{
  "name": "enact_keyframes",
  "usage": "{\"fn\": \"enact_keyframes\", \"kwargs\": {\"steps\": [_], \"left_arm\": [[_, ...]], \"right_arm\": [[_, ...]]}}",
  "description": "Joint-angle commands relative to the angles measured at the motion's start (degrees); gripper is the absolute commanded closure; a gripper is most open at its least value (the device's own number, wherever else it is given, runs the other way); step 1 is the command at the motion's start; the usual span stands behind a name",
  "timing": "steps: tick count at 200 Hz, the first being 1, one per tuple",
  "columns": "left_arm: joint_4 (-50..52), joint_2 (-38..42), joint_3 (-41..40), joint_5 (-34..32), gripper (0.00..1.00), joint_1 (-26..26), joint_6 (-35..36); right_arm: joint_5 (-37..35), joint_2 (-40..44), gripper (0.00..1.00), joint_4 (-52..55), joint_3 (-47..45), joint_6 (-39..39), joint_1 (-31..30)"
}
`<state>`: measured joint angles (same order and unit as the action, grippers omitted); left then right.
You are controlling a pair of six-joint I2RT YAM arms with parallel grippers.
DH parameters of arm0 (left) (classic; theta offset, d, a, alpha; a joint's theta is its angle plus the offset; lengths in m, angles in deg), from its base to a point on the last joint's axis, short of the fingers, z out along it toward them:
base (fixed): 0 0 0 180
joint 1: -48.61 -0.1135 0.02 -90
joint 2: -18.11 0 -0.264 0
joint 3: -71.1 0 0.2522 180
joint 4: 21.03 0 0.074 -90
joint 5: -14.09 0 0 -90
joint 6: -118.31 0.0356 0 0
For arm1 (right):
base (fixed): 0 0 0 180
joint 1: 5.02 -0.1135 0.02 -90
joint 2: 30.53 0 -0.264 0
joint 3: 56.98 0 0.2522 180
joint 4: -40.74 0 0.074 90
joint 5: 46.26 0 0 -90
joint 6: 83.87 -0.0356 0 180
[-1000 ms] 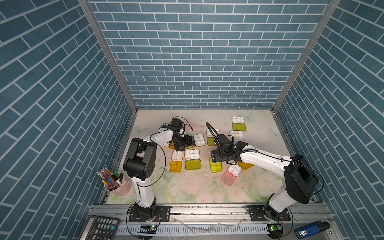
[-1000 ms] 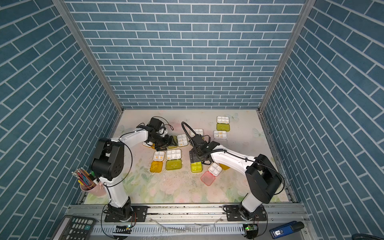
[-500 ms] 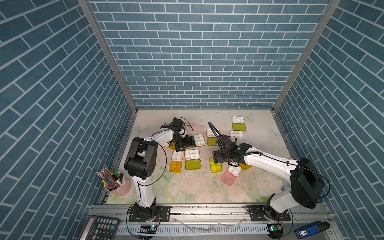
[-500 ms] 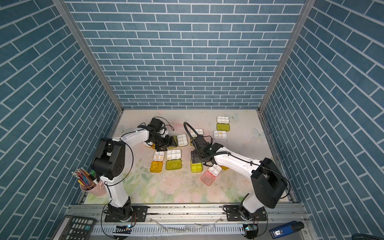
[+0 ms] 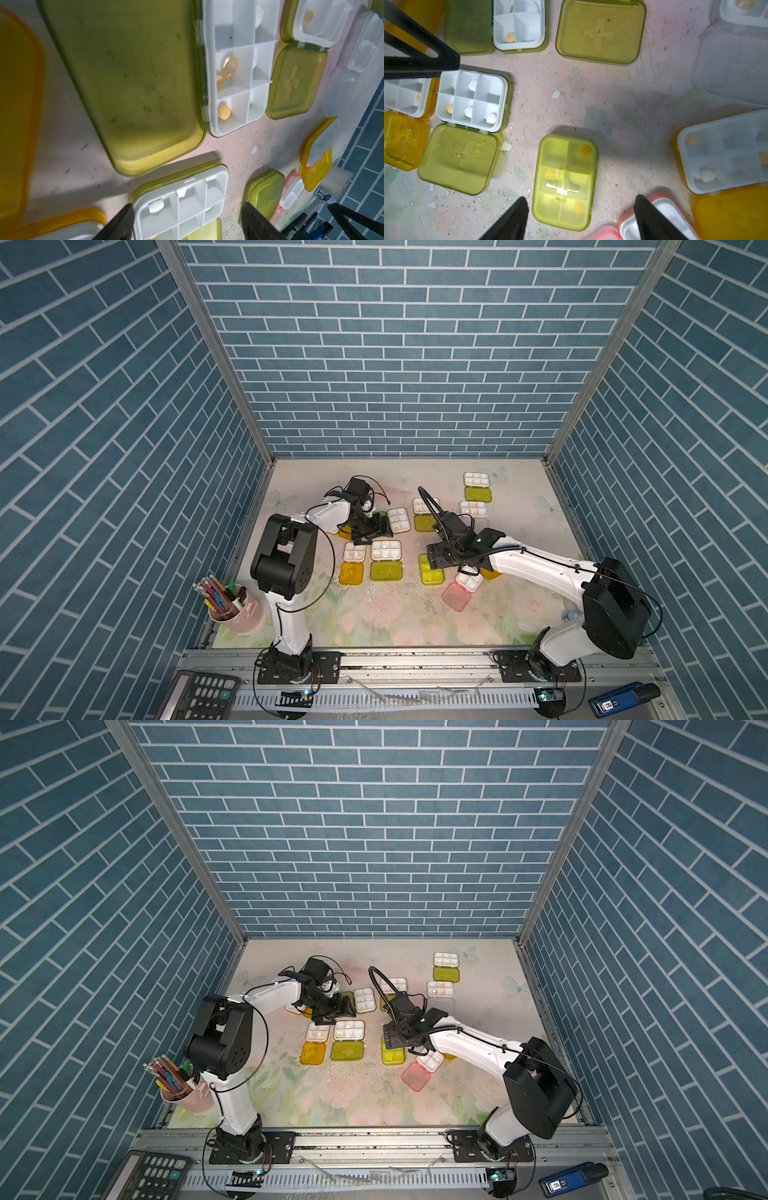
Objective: Close pillboxes
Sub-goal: Adjust the pillbox at the center of the board.
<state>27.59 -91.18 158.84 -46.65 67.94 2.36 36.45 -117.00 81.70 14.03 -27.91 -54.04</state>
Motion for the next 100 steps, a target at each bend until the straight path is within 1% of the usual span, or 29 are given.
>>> {"fn": "enact_keyframes", "kwargs": {"steps": [1,31,61,100], "left_arm": [[1.46,0.83,-0.90,-0.95,0.18,0.73,0.82],[1.61,1.64,-2.10,-1.22,0.18,1.99,0.38],[2.37,3.11,-3.28,-3.42,0.18,3.33,-0.99],[3.32,7.57,-6.33,-4.45,0.17,3.46,-2.09]], "right_arm": [[-0.71,1.49,0.19,-0.57,-0.54,-0.50,-0.22],[-0.88,1.91,0.19,-0.74,-0.77,-0.45,-0.24],[-1.06,2.66,0.19,-0.96,-1.34,-0.32,-0.22],[-1.24,3.16,0.19,-1.53,-1.81,0.37,-0.21]]}}
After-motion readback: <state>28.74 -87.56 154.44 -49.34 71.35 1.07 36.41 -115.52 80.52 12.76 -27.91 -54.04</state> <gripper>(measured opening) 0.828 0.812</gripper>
